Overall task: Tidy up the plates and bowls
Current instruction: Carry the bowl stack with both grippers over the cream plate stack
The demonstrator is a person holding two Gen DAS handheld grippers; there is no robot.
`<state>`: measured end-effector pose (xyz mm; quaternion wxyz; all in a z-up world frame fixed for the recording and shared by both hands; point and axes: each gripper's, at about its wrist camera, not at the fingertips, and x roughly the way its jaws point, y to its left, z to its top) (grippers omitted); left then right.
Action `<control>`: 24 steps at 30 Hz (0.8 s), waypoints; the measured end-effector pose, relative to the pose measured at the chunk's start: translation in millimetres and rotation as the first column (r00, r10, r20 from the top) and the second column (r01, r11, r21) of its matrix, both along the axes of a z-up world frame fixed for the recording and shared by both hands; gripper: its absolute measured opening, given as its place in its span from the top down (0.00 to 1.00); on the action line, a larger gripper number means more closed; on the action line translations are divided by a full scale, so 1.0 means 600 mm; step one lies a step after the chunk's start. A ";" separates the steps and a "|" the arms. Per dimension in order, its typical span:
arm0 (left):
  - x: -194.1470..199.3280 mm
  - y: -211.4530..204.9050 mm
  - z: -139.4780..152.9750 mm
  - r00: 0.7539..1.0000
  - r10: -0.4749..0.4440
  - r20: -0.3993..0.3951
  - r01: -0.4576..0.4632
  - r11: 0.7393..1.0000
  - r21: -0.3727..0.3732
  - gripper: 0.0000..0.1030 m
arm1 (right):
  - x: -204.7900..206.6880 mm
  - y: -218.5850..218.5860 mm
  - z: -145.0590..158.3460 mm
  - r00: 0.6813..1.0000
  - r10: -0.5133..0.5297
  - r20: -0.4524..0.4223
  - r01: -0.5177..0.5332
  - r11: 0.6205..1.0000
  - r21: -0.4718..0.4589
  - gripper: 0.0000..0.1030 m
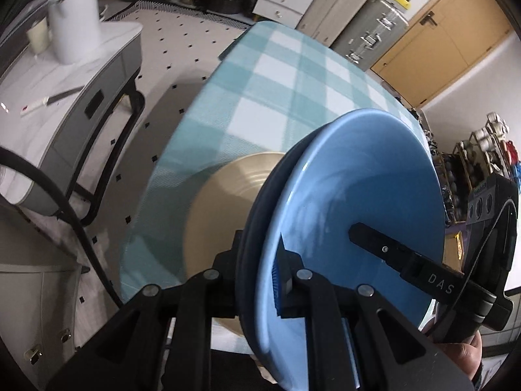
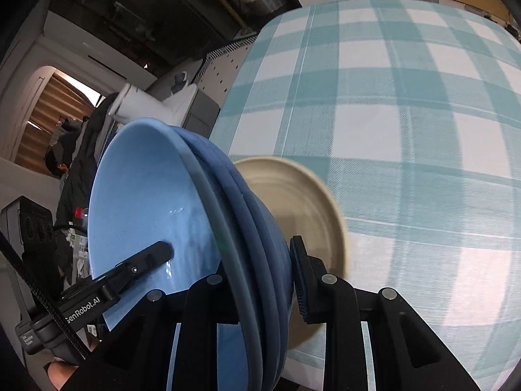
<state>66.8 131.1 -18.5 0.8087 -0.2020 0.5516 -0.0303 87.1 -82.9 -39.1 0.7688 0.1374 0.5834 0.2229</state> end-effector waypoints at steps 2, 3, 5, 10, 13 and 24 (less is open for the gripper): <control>0.001 0.007 -0.010 1.000 0.001 -0.012 -0.001 1.000 -0.002 0.89 | 0.001 0.013 -0.011 1.000 0.013 -0.012 -0.014 1.000 -0.015 0.77; 0.000 0.009 -0.013 1.000 0.000 -0.018 0.000 1.000 -0.001 0.89 | 0.004 0.014 -0.016 1.000 0.019 -0.016 -0.019 1.000 -0.021 0.77; 0.000 0.012 -0.021 1.000 -0.003 -0.024 0.003 1.000 -0.004 0.89 | 0.006 0.018 -0.025 0.999 0.026 -0.023 -0.027 0.999 -0.032 0.77; 0.001 0.008 -0.035 0.999 -0.014 -0.039 0.014 1.000 -0.007 0.89 | 0.009 0.019 -0.040 0.999 0.026 -0.033 -0.028 0.998 -0.065 0.76; 0.004 0.000 -0.041 0.999 -0.032 -0.044 0.032 0.999 0.003 0.89 | 0.010 0.014 -0.045 0.999 0.018 -0.030 -0.020 0.997 -0.073 0.75; -0.002 0.017 -0.031 1.000 0.020 -0.021 -0.020 0.999 0.040 0.68 | -0.004 0.005 -0.002 0.992 0.032 0.123 -0.017 0.992 -0.122 0.56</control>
